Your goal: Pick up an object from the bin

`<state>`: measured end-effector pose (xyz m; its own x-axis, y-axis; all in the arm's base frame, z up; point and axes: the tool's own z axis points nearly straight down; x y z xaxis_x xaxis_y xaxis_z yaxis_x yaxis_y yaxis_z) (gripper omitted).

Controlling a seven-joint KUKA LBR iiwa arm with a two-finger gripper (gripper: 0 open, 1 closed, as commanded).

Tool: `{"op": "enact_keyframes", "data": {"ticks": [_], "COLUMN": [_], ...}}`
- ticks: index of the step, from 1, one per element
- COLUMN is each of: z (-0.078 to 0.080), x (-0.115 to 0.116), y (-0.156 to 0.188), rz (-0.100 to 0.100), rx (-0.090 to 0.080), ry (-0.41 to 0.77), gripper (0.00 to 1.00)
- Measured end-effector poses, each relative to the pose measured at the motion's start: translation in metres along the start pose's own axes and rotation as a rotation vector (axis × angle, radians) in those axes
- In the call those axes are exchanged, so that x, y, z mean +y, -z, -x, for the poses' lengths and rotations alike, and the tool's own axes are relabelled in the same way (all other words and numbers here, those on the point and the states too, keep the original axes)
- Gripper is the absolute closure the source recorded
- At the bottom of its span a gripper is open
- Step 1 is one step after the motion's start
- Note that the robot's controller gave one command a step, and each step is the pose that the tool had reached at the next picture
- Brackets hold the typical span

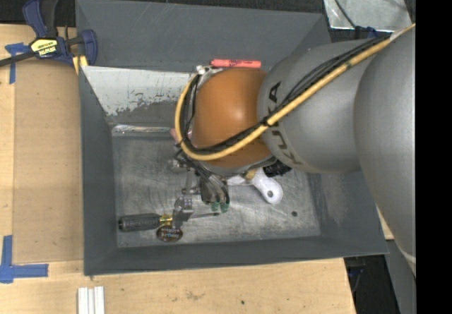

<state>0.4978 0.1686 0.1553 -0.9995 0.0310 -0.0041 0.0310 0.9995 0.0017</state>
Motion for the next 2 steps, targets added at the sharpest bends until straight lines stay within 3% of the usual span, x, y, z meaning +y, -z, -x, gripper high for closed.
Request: {"op": "enact_keyframes", "data": {"ticks": [1, 2], "z": [-0.0101, -0.0101], "x": [0.0154, 0.0154], "y": [-0.0772, -0.0772], "rz": [0.001, 0.001], "rx": [0.000, 0.000], "ry": [0.382, 0.381], "gripper": [1.00, 1.00]}}
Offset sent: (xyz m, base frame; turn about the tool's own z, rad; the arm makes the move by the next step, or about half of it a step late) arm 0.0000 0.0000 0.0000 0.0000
